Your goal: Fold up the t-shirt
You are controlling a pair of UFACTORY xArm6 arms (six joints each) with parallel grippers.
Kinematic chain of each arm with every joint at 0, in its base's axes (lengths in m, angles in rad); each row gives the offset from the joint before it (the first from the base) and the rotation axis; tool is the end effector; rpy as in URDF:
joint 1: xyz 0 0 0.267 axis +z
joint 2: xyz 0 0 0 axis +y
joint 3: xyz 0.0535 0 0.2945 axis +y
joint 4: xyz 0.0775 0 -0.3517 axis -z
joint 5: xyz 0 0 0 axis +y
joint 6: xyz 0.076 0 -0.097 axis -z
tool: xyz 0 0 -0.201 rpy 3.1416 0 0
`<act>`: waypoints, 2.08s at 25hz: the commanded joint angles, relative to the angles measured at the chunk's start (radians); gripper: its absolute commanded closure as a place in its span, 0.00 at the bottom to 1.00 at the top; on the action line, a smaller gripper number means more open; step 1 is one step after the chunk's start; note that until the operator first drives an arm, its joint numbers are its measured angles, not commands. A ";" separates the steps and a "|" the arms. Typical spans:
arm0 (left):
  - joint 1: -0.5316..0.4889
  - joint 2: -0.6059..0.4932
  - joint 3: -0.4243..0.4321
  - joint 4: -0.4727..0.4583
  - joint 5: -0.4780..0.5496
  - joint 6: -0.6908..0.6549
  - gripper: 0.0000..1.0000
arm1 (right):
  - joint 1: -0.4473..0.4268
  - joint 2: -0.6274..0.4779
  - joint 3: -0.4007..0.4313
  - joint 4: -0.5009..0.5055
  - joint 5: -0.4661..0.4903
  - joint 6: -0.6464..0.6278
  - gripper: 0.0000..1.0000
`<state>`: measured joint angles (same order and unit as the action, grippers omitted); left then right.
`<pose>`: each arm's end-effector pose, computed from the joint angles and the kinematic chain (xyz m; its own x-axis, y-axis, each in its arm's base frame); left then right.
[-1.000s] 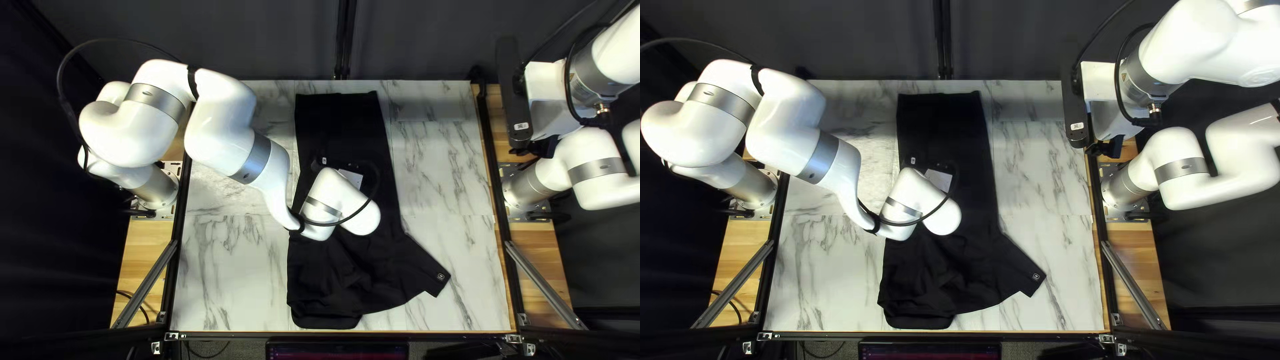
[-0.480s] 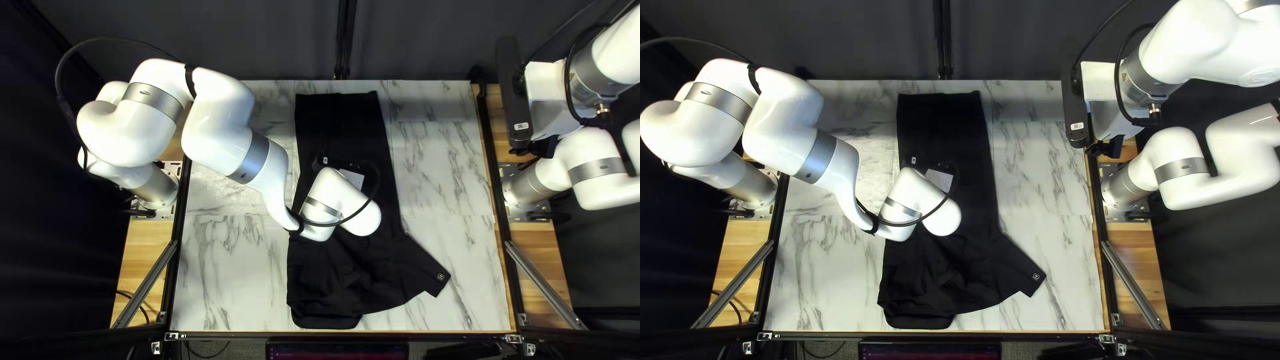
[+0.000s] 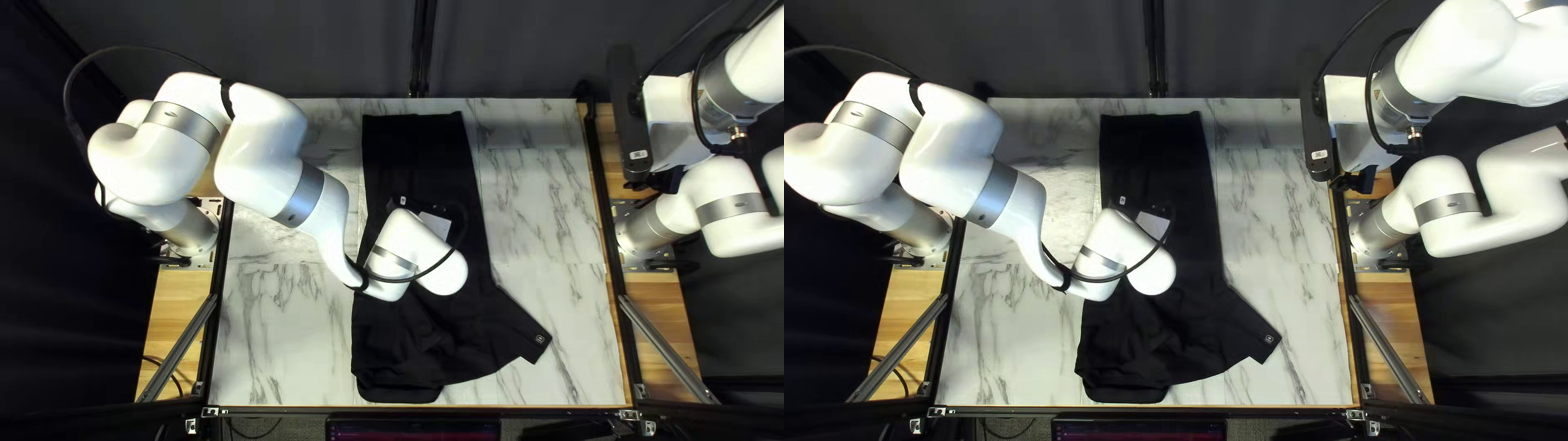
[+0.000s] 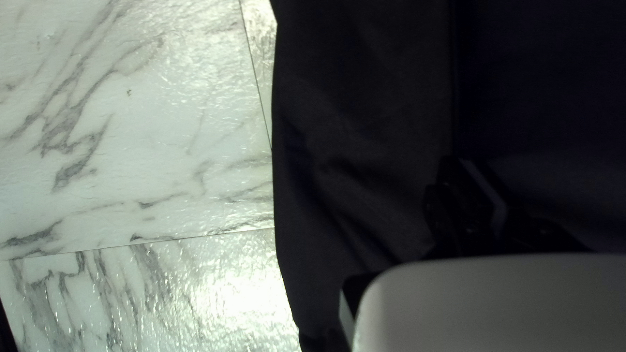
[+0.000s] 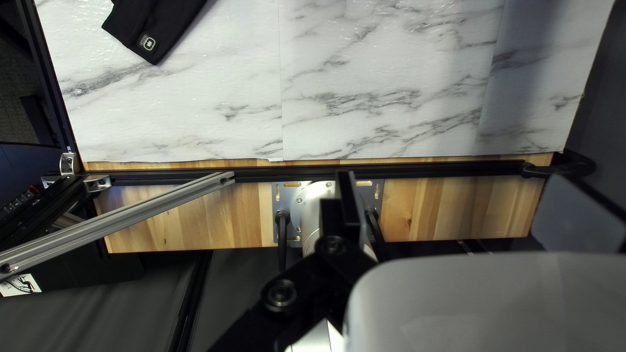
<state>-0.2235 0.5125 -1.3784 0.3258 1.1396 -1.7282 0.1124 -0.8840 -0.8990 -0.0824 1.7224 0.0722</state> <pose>0.5142 -0.0384 0.0307 0.2668 0.9204 0.2858 0.9488 -0.1989 -0.2453 0.2288 0.0005 0.3531 0.9974 0.0278 0.0667 0.0227 -0.9969 0.0758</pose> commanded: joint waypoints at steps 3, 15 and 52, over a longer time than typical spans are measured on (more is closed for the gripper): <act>0.030 -0.010 0.006 -0.013 -0.052 0.022 0.97 | 0.000 0.000 0.000 0.000 0.000 0.000 0.00; 0.022 -0.021 0.004 -0.029 -0.089 0.029 0.97 | 0.000 0.000 0.000 0.000 0.000 0.000 0.00; -0.049 -0.157 0.096 -0.043 -0.124 -0.020 0.00 | 0.000 0.000 0.000 0.000 0.000 0.000 0.00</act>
<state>-0.2462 0.3826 -1.3045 0.2843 1.0277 -1.7218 0.1124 -0.8840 -0.8990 -0.0824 1.7224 0.0722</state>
